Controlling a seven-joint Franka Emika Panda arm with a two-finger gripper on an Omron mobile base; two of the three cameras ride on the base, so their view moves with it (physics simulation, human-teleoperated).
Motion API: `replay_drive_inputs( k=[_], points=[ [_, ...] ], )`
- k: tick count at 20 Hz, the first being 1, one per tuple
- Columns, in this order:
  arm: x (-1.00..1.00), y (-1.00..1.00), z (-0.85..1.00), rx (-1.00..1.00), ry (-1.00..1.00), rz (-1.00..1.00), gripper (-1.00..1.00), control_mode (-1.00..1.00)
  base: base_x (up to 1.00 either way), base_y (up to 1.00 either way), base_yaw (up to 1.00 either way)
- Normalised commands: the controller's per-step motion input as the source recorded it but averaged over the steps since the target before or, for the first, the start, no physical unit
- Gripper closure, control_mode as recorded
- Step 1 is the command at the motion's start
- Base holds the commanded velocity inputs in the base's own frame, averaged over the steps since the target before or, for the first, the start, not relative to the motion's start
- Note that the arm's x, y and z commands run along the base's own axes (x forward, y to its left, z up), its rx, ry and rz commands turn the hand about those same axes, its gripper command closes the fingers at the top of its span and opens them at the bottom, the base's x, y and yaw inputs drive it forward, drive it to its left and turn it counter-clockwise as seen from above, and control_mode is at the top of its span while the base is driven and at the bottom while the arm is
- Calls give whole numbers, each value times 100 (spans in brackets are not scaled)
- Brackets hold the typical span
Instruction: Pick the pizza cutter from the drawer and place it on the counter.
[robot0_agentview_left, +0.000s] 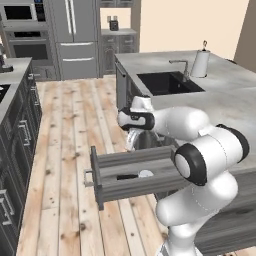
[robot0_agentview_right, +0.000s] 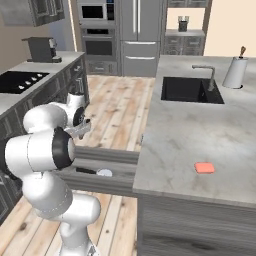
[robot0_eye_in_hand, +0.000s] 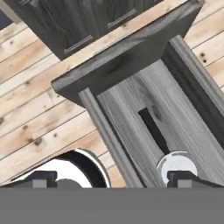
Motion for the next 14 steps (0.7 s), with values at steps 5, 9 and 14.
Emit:
replay_drive_inputs(
  k=[5, 9, 14],
  points=[
    [0, -23, -47, -17, 2, 24, -100, -100, 0, 0, 0],
    [0, -16, -56, -17, 3, 18, -100, -100, 0, 0, 0],
    [0, -4, -58, -10, 0, 15, -100, -100, 0, 0, 0]
  ],
)
